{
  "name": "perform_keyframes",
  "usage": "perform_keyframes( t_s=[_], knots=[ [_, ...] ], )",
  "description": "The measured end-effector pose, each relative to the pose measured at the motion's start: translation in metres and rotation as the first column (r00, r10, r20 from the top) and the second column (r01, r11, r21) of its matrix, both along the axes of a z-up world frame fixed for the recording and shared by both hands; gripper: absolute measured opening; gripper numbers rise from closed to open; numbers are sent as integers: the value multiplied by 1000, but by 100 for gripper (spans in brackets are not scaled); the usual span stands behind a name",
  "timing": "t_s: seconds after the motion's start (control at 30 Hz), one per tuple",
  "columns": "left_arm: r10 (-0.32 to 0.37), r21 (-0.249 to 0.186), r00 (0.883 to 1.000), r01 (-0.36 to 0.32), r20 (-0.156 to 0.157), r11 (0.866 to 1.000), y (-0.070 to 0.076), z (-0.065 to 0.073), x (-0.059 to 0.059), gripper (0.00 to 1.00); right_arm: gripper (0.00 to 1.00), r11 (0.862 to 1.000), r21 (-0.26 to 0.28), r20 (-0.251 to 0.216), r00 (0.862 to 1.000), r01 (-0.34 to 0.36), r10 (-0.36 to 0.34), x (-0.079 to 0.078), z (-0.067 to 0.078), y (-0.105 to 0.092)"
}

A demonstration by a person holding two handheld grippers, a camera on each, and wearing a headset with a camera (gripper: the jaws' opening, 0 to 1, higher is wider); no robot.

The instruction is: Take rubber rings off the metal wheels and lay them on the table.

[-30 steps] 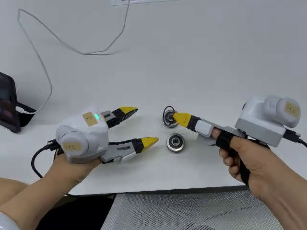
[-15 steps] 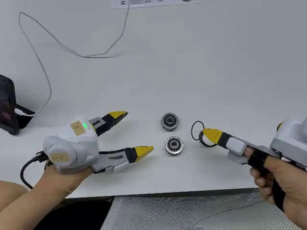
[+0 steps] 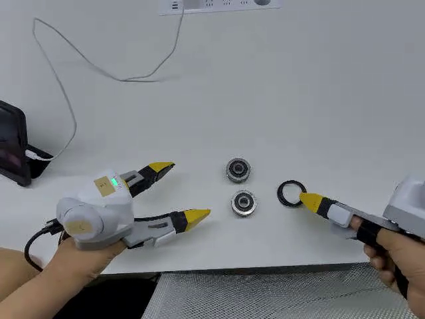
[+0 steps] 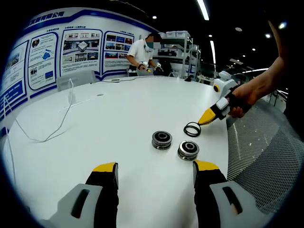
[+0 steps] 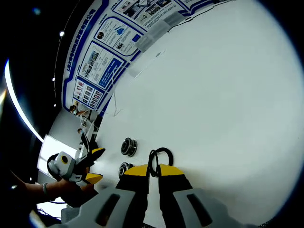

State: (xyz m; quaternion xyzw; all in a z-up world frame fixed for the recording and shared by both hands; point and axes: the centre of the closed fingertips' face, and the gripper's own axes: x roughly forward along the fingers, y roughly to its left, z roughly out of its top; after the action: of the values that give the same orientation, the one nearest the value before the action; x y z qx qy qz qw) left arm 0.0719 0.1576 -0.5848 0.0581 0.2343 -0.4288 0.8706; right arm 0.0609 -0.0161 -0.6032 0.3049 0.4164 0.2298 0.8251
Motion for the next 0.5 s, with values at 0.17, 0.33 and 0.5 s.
perform_keyframes(
  t_s=[0.17,0.33,0.5],
  knots=[
    [3,0,1000,-3,-1,1000,1,0,-2,64,12,998,-54,29,999,-33,35,0,0,-1],
    [7,-1,1000,-7,-1,1000,2,2,-3,64,18,995,-92,54,997,-42,47,0,1,-6],
    [13,-10,1000,-13,2,1000,3,6,-6,64,24,983,-147,110,986,-111,128,-5,6,-7]
  ],
)
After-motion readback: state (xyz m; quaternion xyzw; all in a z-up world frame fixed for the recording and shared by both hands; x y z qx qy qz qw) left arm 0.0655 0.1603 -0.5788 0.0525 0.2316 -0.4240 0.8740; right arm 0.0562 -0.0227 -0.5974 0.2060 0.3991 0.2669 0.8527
